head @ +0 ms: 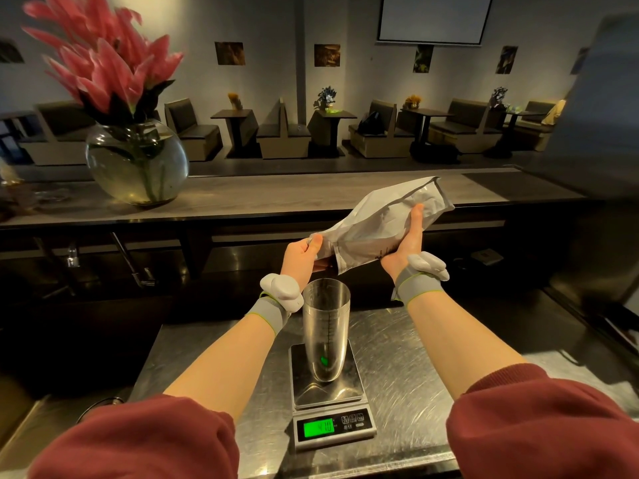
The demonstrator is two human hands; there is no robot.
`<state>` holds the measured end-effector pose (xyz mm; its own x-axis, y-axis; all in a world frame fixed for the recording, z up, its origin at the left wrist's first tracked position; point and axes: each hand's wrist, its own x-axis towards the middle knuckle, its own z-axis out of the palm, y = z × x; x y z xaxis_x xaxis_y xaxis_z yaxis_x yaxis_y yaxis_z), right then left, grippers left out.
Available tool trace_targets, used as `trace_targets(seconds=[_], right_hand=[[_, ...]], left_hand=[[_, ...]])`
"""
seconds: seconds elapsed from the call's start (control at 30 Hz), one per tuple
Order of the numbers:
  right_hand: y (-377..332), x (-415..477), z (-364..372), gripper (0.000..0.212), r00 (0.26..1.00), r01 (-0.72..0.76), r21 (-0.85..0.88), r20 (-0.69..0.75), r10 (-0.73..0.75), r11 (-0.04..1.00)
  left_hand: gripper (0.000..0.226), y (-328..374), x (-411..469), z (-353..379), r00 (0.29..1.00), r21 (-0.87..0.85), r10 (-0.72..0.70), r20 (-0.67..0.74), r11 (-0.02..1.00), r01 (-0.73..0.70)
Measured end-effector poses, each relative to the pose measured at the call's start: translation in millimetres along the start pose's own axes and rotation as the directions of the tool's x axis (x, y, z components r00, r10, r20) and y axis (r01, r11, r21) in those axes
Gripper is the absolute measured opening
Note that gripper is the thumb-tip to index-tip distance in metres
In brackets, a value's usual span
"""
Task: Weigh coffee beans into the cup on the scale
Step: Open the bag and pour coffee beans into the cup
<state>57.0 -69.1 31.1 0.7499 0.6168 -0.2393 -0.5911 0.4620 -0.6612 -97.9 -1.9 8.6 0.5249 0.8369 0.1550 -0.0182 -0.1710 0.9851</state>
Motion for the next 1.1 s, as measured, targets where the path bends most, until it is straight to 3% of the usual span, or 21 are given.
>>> trace_targets(seconds=[1.1], right_hand=[[-0.7, -1.1, 6.1, 0.079, 1.000, 0.017, 0.000, -0.008, -0.017, 1.000]], left_hand=[[0.035, 4.5, -2.3, -2.5, 1.000, -0.007, -0.004, 0.006, 1.000, 0.004]])
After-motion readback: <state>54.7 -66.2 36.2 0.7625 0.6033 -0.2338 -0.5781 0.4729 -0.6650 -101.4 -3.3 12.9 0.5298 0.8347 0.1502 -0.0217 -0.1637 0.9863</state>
